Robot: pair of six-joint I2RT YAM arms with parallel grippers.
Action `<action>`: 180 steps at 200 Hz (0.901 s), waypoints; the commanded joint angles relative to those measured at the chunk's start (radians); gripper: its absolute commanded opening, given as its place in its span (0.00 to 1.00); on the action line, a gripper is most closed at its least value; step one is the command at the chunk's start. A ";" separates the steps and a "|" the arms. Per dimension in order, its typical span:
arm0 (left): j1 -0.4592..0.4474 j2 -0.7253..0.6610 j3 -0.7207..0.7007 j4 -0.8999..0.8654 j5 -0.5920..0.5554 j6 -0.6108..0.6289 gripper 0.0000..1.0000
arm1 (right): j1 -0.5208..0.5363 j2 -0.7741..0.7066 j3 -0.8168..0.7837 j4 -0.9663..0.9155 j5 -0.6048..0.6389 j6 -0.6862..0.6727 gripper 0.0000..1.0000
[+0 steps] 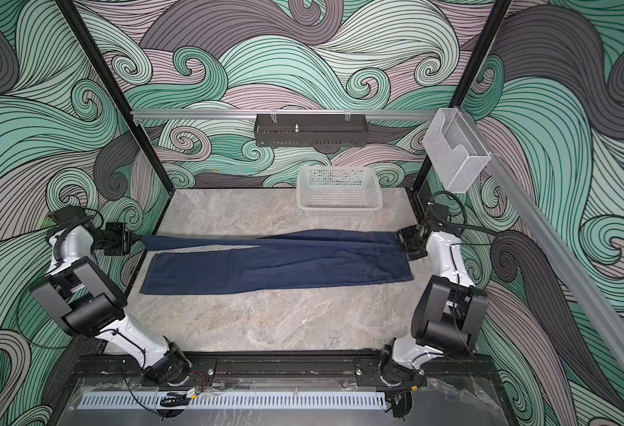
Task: Fold and stack the trousers
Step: Smooth out the trousers at the center of the table.
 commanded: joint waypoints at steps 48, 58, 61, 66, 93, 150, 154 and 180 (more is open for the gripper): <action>0.154 -0.123 -0.392 0.158 -0.100 0.056 0.00 | -0.075 -0.013 -0.253 0.036 0.061 -0.058 0.00; 0.164 -0.126 -0.415 0.169 -0.101 0.055 0.00 | -0.082 -0.003 -0.257 0.039 0.063 -0.064 0.00; 0.165 -0.125 -0.416 0.170 -0.100 0.056 0.00 | -0.083 0.001 -0.255 0.036 0.062 -0.066 0.00; 0.168 -0.124 -0.411 0.166 -0.098 0.056 0.00 | -0.085 0.004 -0.251 0.037 0.060 -0.068 0.00; 0.166 -0.111 -0.336 0.137 -0.078 0.057 0.00 | -0.086 -0.004 -0.222 0.029 0.051 -0.059 0.00; 0.148 -0.104 -0.176 0.068 -0.013 0.061 0.00 | -0.083 -0.059 -0.131 -0.036 0.018 -0.049 0.00; 0.146 -0.108 -0.174 0.068 -0.012 0.062 0.00 | -0.083 -0.062 -0.128 -0.041 0.021 -0.052 0.00; 0.153 -0.157 -0.243 0.061 -0.047 0.079 0.00 | -0.083 -0.074 -0.165 -0.048 0.052 -0.074 0.00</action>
